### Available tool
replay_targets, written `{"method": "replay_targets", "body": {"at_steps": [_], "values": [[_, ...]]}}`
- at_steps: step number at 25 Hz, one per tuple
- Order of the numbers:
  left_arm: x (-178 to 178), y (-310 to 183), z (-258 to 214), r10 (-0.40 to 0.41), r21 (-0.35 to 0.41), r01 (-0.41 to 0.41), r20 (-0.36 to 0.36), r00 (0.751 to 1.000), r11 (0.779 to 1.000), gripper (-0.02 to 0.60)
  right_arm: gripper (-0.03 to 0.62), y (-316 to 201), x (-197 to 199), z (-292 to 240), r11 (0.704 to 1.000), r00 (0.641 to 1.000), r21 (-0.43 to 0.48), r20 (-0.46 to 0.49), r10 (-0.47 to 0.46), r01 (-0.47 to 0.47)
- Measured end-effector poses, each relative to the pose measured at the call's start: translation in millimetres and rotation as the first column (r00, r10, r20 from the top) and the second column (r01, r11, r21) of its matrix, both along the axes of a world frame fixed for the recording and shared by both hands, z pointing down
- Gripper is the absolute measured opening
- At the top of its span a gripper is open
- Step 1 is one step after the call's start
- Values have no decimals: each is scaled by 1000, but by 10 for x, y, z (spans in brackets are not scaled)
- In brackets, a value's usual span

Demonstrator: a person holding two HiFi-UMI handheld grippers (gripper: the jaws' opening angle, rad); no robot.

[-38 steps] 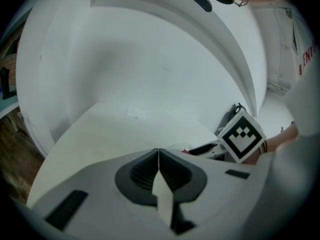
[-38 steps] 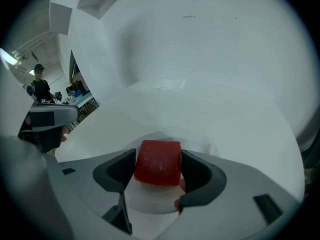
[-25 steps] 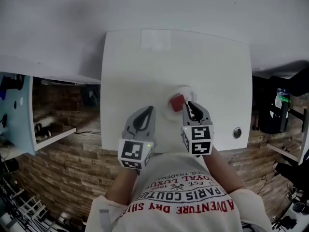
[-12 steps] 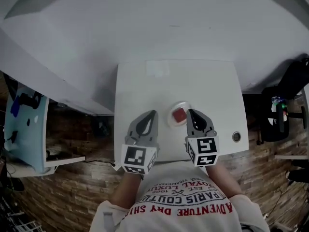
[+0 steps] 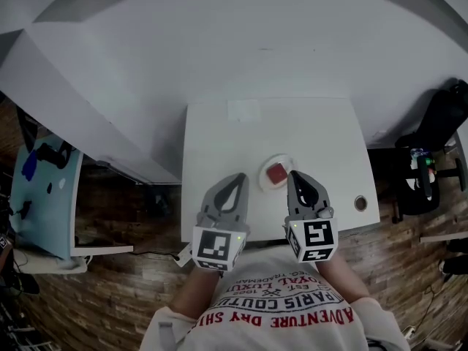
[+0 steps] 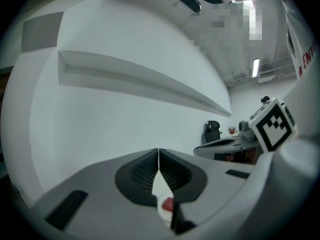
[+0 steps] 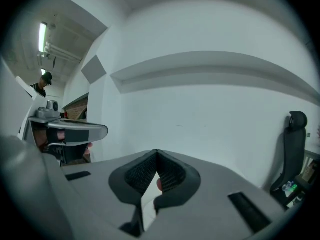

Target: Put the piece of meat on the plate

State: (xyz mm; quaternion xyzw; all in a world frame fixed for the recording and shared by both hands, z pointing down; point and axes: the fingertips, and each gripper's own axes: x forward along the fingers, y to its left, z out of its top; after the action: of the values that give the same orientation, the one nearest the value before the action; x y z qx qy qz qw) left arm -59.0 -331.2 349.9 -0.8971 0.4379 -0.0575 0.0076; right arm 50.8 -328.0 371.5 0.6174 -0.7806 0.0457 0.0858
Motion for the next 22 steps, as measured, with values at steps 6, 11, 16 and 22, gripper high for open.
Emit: {"method": "replay_targets", "body": {"at_steps": [6,11,16,22], "values": [[-65,92,-16,7,4,-7,3,1000,1000,9,12,99,-71,-3,1000,1000,-7,-8,-1,1],[-105,137,-2,12,1,-12,-2,1000,1000,9,12,164,-135,-3,1000,1000,-11,-5,-20,20],[-123,171,42,20,-8,-20,-4,1000,1000,9,12,222,-198,26,999,999,-15,6,-33,33],[-177,166,75,19,-8,-19,-13,1000,1000,9,12,227,-255,54,999,999,-26,16,-28,28]]}}
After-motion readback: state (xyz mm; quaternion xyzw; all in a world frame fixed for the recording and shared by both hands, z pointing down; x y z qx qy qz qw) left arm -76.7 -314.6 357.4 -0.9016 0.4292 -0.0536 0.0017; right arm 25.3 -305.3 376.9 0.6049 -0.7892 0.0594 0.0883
